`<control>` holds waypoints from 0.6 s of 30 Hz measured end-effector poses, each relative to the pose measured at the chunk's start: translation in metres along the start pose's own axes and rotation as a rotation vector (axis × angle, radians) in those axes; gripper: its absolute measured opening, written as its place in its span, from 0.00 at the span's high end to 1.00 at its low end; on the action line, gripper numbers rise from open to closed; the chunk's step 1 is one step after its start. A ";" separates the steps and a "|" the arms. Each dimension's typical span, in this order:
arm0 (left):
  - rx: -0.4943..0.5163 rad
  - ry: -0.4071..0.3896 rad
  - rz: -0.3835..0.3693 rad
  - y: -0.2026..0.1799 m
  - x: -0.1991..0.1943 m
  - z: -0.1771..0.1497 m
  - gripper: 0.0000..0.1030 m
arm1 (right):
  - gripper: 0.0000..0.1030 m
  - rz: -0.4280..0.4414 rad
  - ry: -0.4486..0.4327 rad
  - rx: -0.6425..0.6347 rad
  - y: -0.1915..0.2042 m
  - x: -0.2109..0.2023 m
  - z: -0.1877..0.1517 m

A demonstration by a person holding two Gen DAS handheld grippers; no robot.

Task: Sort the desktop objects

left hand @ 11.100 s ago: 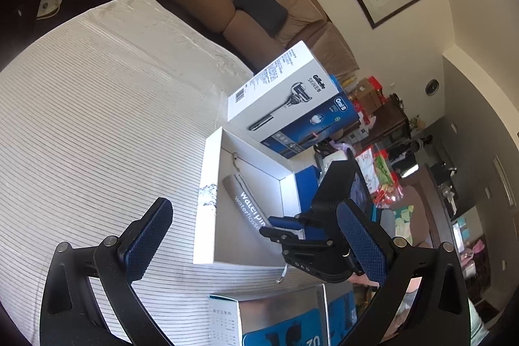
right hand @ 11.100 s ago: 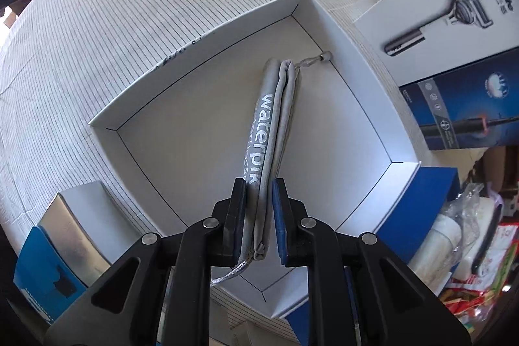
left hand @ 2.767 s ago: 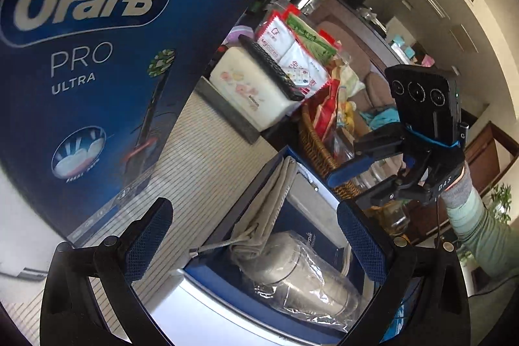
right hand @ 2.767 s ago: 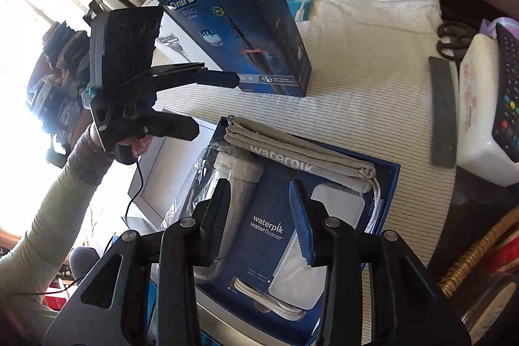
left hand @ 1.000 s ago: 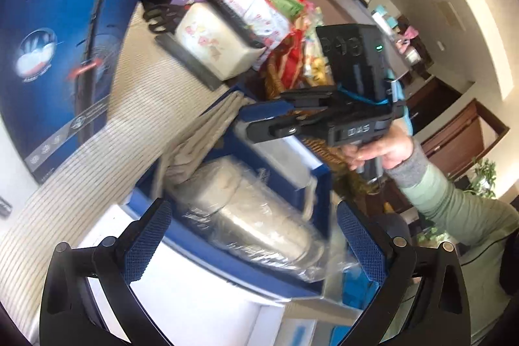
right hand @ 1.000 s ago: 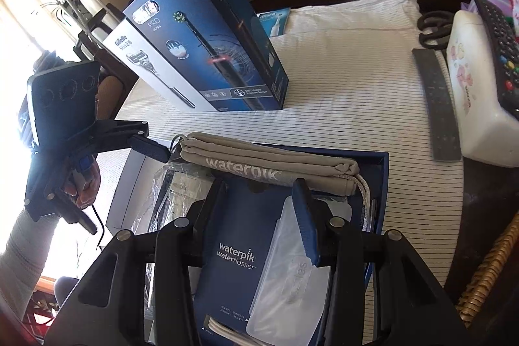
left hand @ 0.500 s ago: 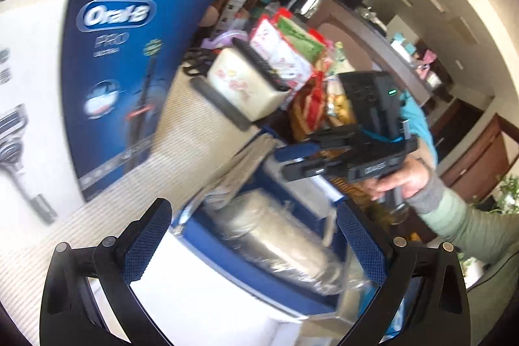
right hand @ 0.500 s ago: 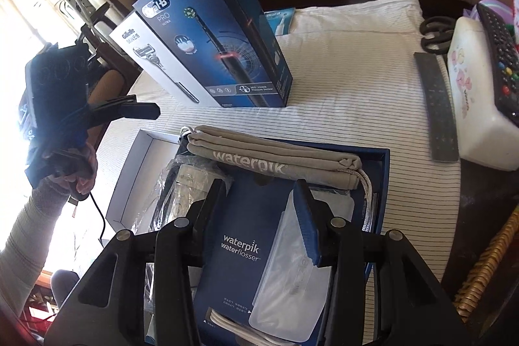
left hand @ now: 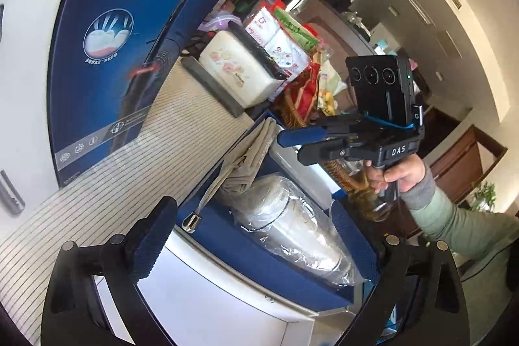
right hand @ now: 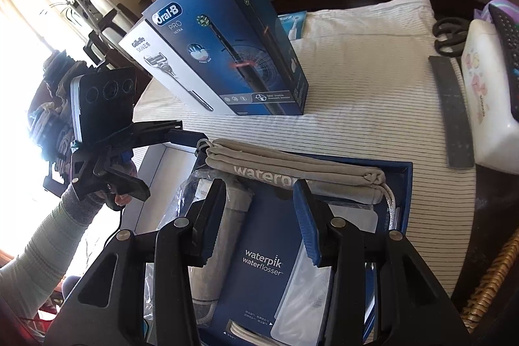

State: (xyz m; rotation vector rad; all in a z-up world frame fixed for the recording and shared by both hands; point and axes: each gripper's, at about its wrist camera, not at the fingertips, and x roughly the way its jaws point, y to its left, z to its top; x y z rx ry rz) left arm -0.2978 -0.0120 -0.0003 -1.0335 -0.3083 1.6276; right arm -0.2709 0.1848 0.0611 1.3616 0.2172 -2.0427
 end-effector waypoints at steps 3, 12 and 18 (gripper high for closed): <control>-0.023 0.012 -0.042 0.004 0.006 -0.002 0.06 | 0.60 0.004 -0.001 0.018 -0.005 0.003 -0.002; -0.061 -0.032 -0.057 -0.004 -0.007 -0.008 0.19 | 0.59 0.013 -0.010 0.036 -0.007 0.005 -0.004; -0.040 0.010 -0.023 -0.028 -0.004 -0.009 0.19 | 0.59 0.019 0.001 0.054 -0.008 0.010 -0.007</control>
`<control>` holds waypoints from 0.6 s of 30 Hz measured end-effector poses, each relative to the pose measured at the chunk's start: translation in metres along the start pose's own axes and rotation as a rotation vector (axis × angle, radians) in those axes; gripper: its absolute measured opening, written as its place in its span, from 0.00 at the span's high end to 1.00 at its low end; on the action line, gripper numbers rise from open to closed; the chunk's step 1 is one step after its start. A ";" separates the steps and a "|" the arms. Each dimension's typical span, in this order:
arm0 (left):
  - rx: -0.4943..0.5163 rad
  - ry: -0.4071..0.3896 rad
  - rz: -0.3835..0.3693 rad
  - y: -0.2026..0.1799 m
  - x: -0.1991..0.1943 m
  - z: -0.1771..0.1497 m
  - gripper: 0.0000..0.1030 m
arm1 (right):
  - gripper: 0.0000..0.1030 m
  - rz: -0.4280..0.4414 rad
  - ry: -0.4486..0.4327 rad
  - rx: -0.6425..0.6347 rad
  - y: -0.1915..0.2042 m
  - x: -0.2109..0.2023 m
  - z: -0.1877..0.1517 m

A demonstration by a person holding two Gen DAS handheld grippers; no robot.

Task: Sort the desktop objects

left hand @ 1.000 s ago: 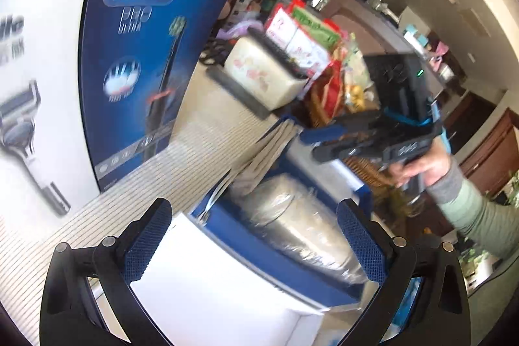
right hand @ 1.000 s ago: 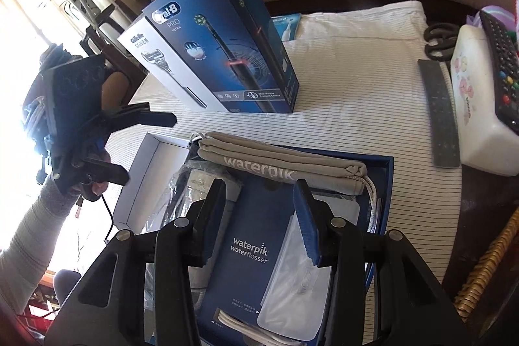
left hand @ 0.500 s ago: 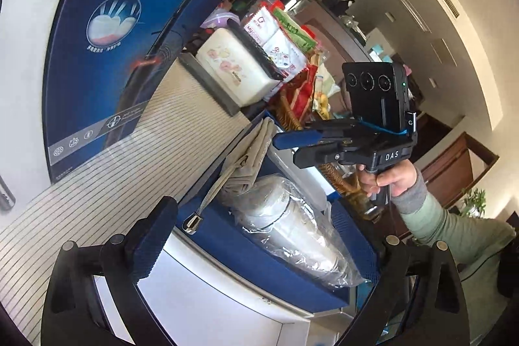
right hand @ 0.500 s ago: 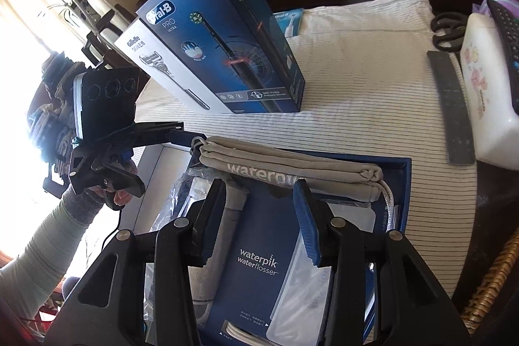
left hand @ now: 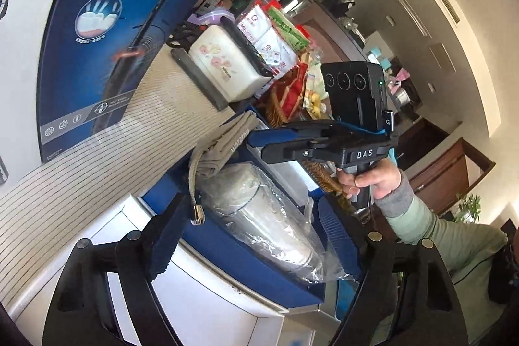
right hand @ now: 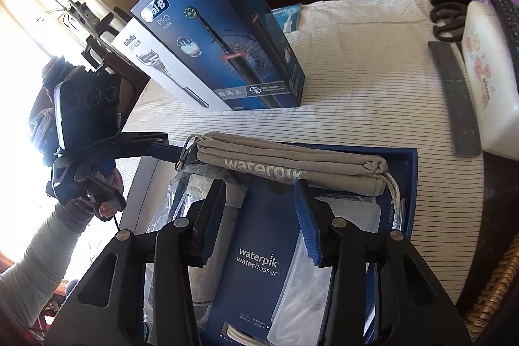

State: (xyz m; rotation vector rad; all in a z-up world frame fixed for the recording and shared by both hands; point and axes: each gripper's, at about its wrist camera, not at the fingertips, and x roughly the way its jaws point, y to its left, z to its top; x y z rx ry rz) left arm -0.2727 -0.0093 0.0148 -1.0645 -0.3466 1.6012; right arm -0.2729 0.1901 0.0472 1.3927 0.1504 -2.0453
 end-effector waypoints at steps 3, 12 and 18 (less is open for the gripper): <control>0.014 0.014 0.014 -0.013 0.003 0.000 0.19 | 0.59 0.007 0.004 0.009 0.000 0.003 -0.003; 0.036 0.069 0.085 -0.029 0.031 0.004 0.19 | 0.59 0.018 -0.049 -0.041 0.023 -0.013 0.015; 0.018 0.030 0.096 -0.029 0.029 -0.002 0.19 | 0.59 0.129 0.034 -0.041 0.045 0.024 0.045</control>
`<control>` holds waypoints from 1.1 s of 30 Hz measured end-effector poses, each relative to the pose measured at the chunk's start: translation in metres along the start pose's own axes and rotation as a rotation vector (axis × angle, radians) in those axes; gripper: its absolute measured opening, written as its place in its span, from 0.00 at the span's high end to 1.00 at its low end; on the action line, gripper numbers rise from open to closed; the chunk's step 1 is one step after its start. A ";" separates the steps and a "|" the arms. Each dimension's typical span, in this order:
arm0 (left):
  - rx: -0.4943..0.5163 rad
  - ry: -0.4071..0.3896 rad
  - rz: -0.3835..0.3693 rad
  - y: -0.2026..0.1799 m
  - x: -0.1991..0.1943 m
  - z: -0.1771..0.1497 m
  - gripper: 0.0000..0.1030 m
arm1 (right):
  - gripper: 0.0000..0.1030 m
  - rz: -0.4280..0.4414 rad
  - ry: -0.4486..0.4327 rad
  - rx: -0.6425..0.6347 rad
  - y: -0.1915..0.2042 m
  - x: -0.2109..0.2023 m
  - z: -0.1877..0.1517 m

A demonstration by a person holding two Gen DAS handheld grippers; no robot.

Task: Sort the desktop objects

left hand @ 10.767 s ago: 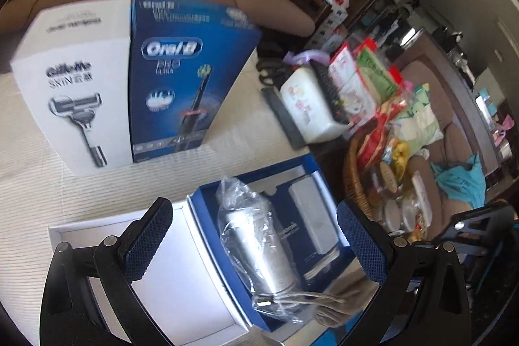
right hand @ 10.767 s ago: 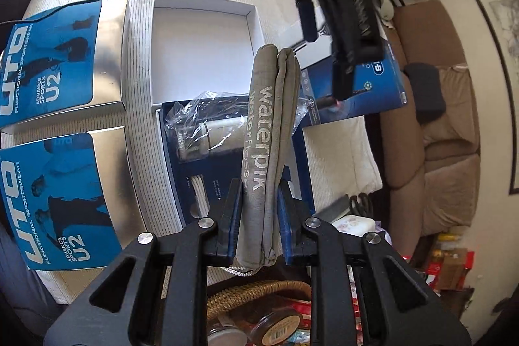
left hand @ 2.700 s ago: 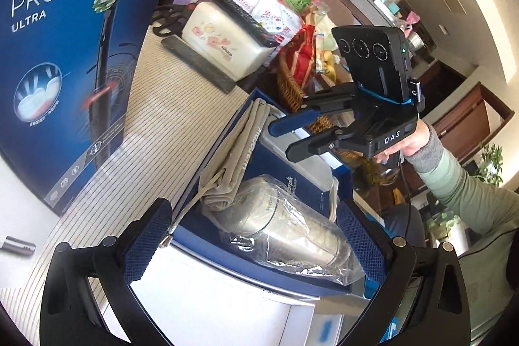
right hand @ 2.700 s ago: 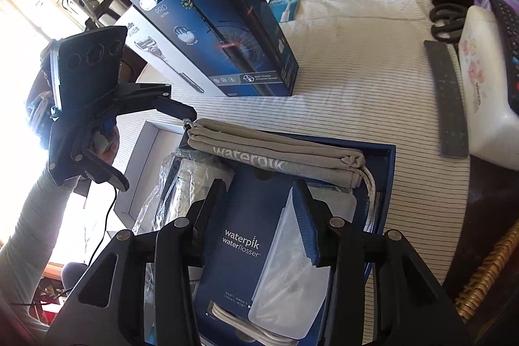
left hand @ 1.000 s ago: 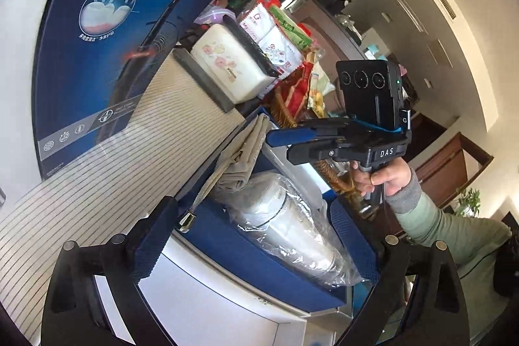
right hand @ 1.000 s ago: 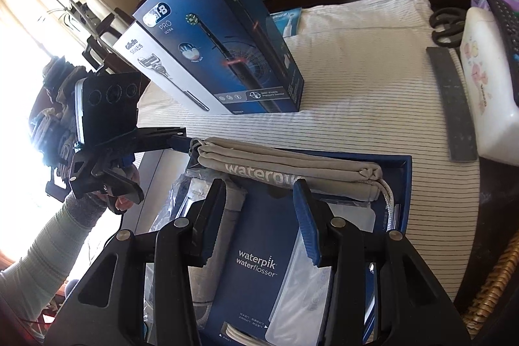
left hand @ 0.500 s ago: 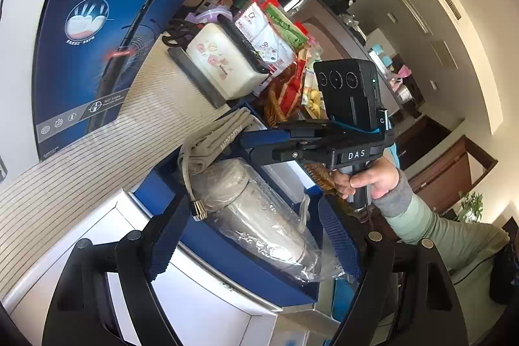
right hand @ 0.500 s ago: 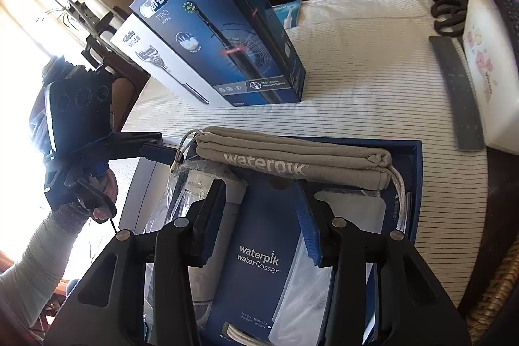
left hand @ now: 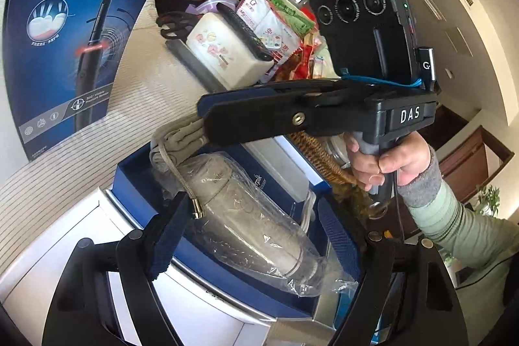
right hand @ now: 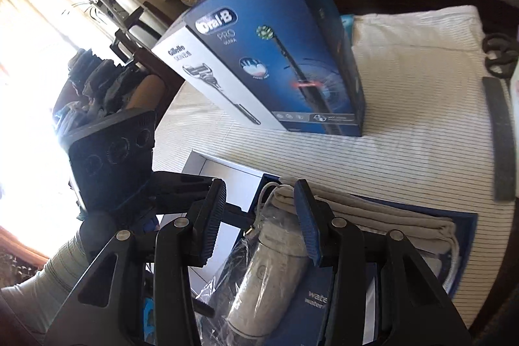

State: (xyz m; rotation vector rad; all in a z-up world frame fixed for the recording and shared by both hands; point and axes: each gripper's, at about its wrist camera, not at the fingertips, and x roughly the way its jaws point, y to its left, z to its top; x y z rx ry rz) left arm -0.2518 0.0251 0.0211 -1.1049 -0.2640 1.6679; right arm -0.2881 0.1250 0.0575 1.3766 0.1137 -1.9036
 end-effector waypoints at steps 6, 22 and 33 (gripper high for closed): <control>0.011 0.012 0.020 -0.008 -0.004 -0.005 0.19 | 0.59 0.000 0.060 0.051 -0.005 0.024 -0.001; 0.039 0.013 0.069 -0.012 -0.013 -0.016 0.17 | 0.59 0.056 0.054 0.056 0.019 0.041 0.020; 0.056 0.020 0.085 0.023 -0.015 0.001 0.17 | 0.61 -0.009 0.101 0.091 0.018 0.048 0.015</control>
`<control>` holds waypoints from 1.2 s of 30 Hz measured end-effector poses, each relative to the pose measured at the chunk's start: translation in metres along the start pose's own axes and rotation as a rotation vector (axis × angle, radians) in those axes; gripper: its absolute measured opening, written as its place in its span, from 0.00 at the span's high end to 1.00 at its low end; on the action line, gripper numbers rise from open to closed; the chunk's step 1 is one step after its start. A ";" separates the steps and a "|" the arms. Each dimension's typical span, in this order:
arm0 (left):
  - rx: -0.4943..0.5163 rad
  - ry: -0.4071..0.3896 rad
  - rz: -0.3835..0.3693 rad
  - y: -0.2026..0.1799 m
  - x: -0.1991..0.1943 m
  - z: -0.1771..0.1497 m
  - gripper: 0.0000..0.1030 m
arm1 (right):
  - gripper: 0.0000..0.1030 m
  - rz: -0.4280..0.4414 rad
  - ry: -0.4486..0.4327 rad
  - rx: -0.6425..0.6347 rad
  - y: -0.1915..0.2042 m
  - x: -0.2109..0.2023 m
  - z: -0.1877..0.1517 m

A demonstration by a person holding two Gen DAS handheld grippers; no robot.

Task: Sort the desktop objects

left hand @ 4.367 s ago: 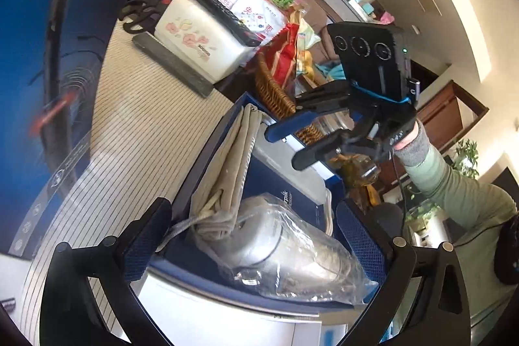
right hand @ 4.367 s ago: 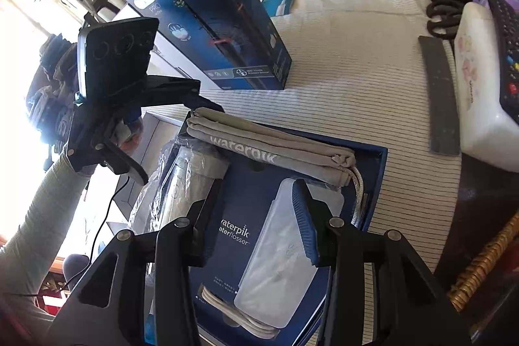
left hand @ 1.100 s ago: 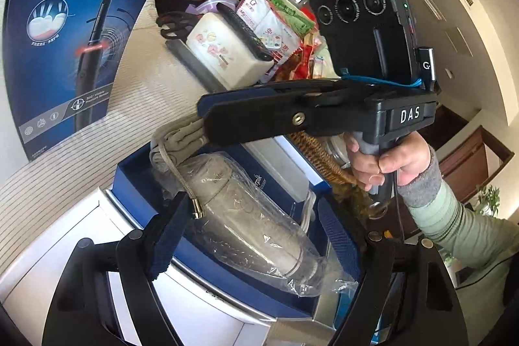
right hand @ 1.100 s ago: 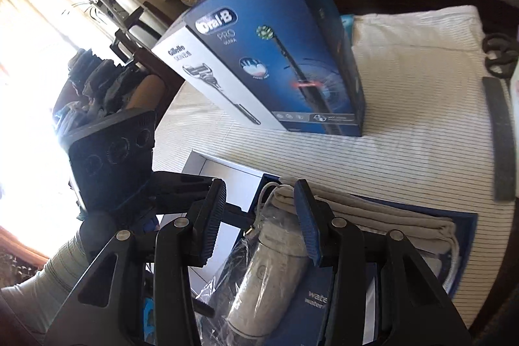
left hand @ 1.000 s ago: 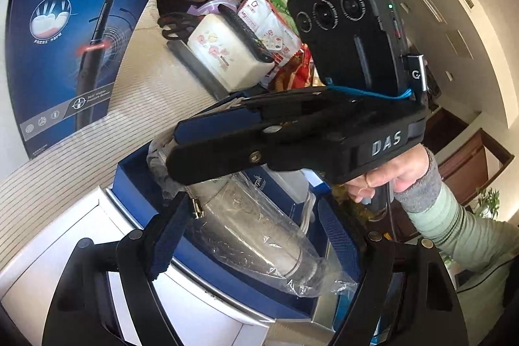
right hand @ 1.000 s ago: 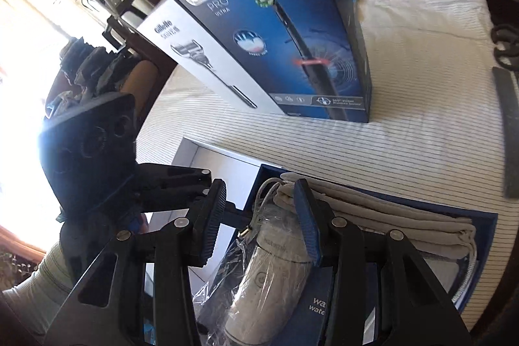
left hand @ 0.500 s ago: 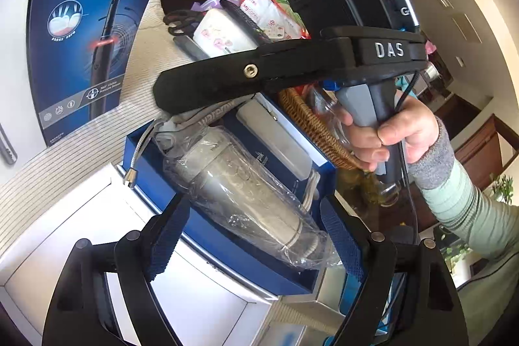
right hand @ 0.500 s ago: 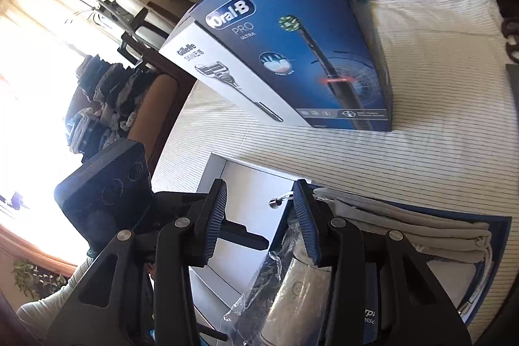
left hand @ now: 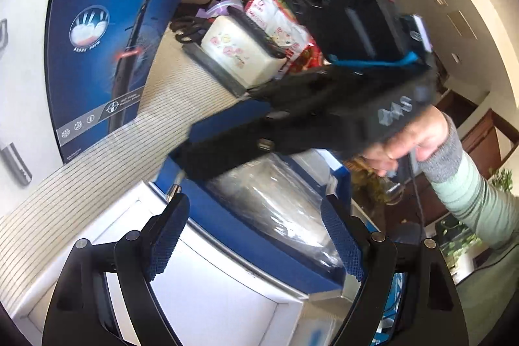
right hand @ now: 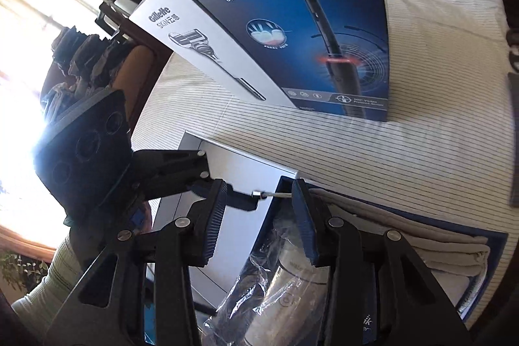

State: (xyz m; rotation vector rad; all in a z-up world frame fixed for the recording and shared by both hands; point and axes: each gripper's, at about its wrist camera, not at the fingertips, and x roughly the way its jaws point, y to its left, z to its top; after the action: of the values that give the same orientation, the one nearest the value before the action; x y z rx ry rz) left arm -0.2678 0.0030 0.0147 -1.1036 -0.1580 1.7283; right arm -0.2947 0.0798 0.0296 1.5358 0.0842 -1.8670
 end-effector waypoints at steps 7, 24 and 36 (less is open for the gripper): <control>0.028 -0.074 -0.007 0.003 -0.024 -0.001 0.13 | 0.62 0.006 0.024 0.019 -0.004 0.004 -0.001; 0.089 0.032 -0.076 0.002 0.007 0.009 0.12 | 0.67 0.107 0.028 0.125 -0.028 0.008 0.002; 0.144 0.077 -0.049 -0.036 0.014 0.007 0.12 | 0.66 0.056 0.054 0.111 -0.020 0.010 0.003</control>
State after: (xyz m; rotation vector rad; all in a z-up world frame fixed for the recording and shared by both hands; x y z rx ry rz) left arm -0.2488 0.0333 0.0310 -1.0499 -0.0118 1.6247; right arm -0.3088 0.0889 0.0145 1.6469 -0.0382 -1.8127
